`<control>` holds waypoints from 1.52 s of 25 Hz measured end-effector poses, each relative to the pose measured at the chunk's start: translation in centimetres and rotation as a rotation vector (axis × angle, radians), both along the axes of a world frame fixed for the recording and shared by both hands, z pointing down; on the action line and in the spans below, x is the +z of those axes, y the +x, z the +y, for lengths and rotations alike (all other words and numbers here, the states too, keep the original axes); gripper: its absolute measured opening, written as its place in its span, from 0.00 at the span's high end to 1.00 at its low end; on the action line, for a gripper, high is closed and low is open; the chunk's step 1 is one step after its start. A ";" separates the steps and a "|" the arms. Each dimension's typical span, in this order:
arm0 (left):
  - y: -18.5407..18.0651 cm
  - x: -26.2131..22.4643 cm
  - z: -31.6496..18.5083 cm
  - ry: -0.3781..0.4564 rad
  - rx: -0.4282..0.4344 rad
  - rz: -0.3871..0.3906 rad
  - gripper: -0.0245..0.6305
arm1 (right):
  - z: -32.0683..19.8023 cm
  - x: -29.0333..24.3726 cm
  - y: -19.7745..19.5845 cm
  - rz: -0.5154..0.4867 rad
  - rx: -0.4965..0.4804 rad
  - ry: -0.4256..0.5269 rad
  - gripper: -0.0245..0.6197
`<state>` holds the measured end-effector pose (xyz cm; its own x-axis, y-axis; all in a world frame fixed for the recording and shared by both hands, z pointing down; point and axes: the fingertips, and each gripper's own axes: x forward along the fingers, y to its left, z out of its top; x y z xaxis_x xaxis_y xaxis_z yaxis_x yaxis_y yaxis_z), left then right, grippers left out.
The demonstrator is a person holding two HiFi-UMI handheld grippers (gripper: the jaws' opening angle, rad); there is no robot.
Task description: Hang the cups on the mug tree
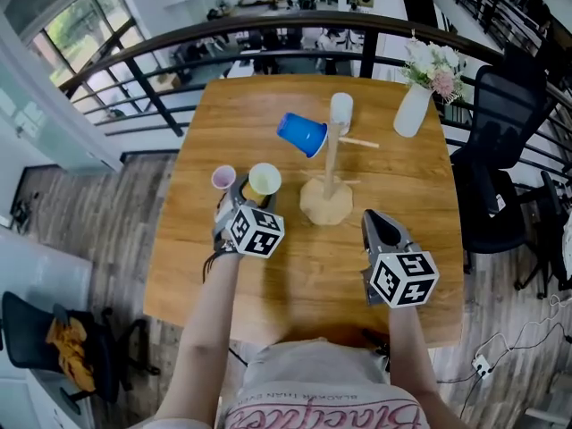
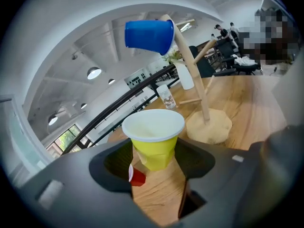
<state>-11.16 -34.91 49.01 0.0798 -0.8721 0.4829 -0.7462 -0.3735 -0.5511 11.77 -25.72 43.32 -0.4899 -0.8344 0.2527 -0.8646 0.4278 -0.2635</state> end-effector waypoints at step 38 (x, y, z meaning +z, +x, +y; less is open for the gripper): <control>10.5 3.3 -2.4 0.115 0.613 -1.149 0.51 | -0.2 1.6 1.1 -0.044 0.026 -0.053 0.96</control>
<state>-0.63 -37.28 52.35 0.0706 -0.8819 0.4661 0.4425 -0.3911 -0.8070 12.89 -25.97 44.95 -0.4802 -0.8328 0.2756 -0.8621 0.3901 -0.3235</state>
